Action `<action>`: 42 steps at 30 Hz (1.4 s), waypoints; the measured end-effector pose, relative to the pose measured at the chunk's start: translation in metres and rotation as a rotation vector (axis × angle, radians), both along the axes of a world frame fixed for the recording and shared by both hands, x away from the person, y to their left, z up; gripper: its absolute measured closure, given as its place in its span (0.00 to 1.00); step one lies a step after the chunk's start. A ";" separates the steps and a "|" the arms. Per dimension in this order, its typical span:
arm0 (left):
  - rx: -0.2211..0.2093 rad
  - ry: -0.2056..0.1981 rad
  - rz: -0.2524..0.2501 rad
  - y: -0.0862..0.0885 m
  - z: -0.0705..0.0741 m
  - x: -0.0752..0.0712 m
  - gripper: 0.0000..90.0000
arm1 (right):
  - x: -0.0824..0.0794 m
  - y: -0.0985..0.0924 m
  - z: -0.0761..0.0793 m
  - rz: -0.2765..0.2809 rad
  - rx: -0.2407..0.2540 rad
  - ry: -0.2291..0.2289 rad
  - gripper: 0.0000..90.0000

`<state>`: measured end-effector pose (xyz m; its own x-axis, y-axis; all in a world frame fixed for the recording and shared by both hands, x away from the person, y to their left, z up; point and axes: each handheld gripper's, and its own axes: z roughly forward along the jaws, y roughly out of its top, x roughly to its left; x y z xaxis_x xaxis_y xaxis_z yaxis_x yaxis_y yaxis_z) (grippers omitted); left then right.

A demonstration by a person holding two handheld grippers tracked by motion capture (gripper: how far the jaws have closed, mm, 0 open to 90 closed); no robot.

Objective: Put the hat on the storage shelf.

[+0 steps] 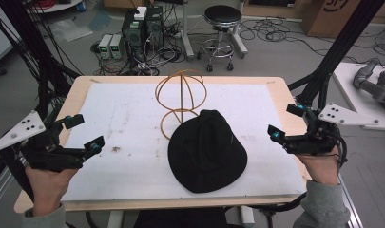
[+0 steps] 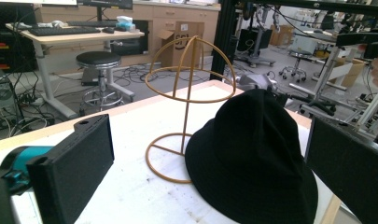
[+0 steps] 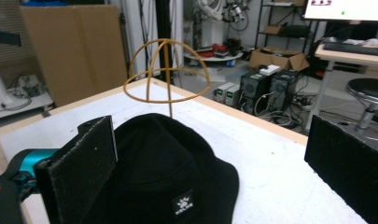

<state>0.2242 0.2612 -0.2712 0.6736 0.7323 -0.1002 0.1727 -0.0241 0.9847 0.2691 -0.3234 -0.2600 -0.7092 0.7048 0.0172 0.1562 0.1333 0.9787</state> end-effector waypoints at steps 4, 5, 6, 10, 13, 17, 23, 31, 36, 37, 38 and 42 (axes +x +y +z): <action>0.006 0.006 -0.004 0.000 -0.001 -0.002 0.02 | 0.007 0.011 -0.002 0.029 -0.005 0.004 0.02; 0.008 0.008 -0.006 0.000 -0.002 -0.003 0.02 | 0.009 0.015 -0.003 0.036 -0.009 0.008 0.02; 0.010 0.010 -0.007 0.000 -0.002 -0.003 0.02 | 0.009 0.015 -0.003 0.036 -0.009 0.008 0.02; 0.013 0.010 -0.014 0.000 -0.002 -0.006 0.02 | 0.016 0.031 -0.006 0.091 -0.011 0.025 0.02; 0.020 0.009 -0.013 0.001 -0.001 -0.009 0.02 | 0.024 0.049 -0.012 0.120 -0.033 0.035 0.02; 0.024 0.007 -0.013 0.002 -0.001 -0.015 0.02 | 0.035 0.064 -0.018 0.141 -0.053 0.049 0.02; 0.029 0.002 -0.021 0.002 0.001 -0.022 0.02 | 0.040 0.087 -0.024 0.145 -0.107 0.007 0.02; 0.031 0.005 -0.017 0.003 0.001 -0.027 0.02 | 0.056 0.121 -0.037 0.207 -0.151 0.030 0.02; 0.033 0.009 -0.017 0.004 0.000 -0.028 0.02 | 0.071 0.128 -0.046 0.247 -0.159 0.080 0.02; 0.033 0.008 -0.016 0.004 0.000 -0.028 0.02 | 0.074 0.129 -0.047 0.256 -0.155 0.088 0.02; 0.031 0.007 -0.015 0.004 0.000 -0.027 0.02 | 0.074 0.129 -0.047 0.256 -0.155 0.088 0.02; 0.034 0.014 -0.014 0.003 -0.001 -0.025 0.02 | 0.087 0.132 -0.052 0.291 -0.139 0.121 0.03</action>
